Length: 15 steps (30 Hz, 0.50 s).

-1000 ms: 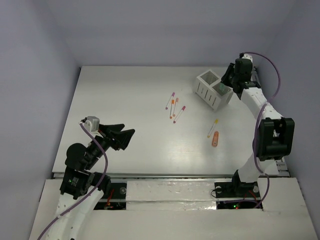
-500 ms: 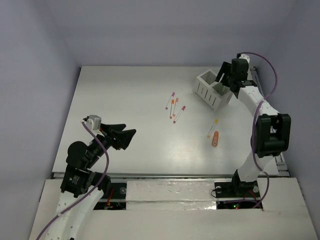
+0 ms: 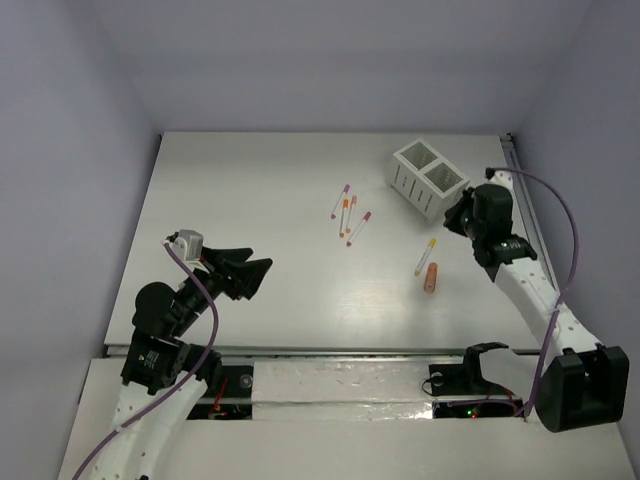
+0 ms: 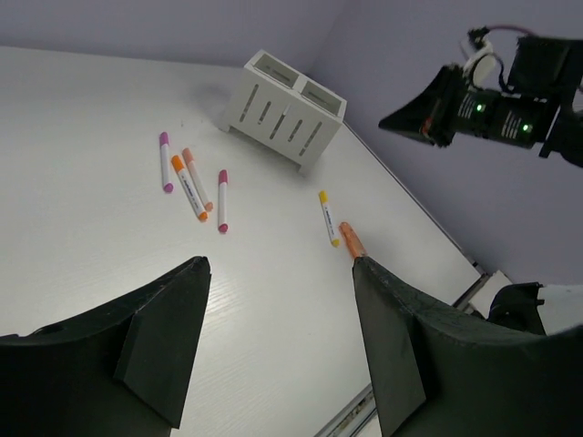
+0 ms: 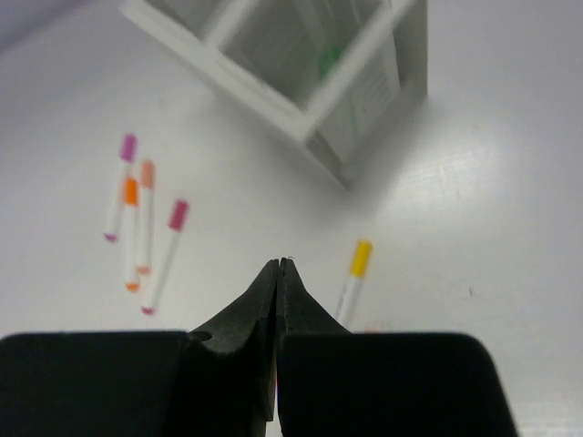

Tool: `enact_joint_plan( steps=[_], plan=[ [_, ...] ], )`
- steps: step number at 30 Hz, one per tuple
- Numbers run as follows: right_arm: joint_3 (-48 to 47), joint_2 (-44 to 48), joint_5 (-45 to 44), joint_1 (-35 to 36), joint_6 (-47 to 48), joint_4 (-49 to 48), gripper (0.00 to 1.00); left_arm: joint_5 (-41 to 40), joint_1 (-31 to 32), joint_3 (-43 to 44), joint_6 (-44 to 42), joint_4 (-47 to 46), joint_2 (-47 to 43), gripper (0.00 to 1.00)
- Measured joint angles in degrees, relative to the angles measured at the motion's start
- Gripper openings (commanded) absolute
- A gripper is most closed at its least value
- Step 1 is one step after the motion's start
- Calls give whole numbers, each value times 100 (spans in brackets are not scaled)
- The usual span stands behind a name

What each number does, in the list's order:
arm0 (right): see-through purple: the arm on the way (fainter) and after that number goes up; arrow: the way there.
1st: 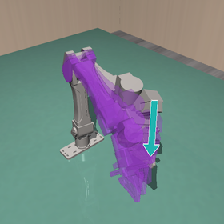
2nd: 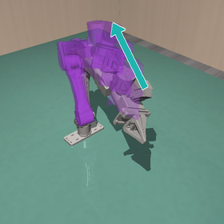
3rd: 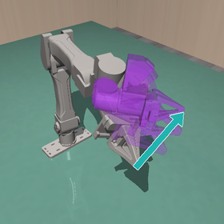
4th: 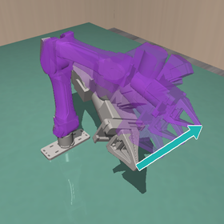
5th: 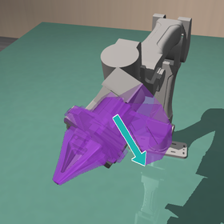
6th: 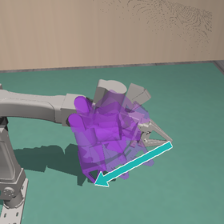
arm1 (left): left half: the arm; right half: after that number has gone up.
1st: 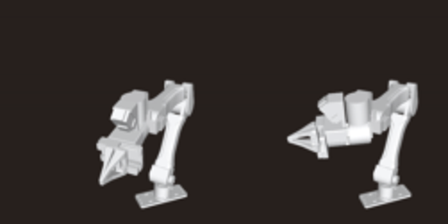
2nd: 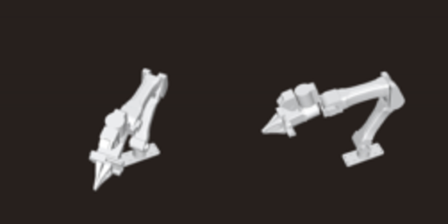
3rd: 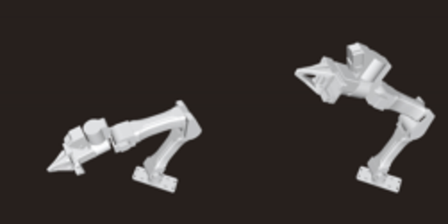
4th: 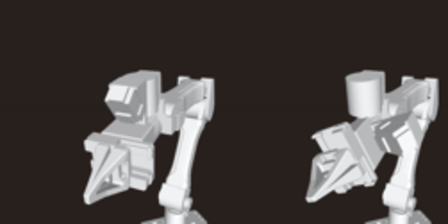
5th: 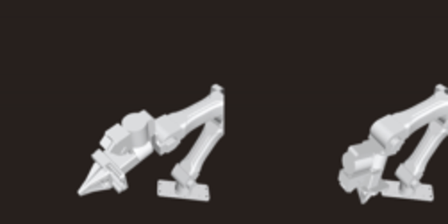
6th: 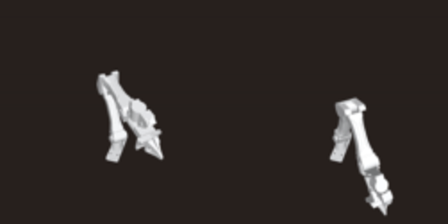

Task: Sort the stationery into containers
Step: Pick up the stationery from the center of the board.

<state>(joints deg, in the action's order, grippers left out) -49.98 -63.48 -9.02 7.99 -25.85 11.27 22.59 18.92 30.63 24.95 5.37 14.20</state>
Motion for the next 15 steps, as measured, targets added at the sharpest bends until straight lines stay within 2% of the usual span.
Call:
enact_joint_plan(
  steps=[2,4,5,7,9,15],
  plan=[
    [442,122,131,-4,-87,129,0,24,-31,0,0,-7,17,58],
    [723,17,247,-4,-162,323,19,37,-33,0,0,-22,42,58],
    [846,-37,310,-4,-175,433,36,37,-35,0,0,-28,48,57],
    [986,-101,385,-2,-223,616,55,46,-68,0,0,-42,48,58],
    [1034,-216,439,-2,-243,688,68,59,-81,0,0,-44,50,58],
    [1027,-1025,586,-2,-229,675,65,79,-103,0,0,-48,68,58]
  ],
)
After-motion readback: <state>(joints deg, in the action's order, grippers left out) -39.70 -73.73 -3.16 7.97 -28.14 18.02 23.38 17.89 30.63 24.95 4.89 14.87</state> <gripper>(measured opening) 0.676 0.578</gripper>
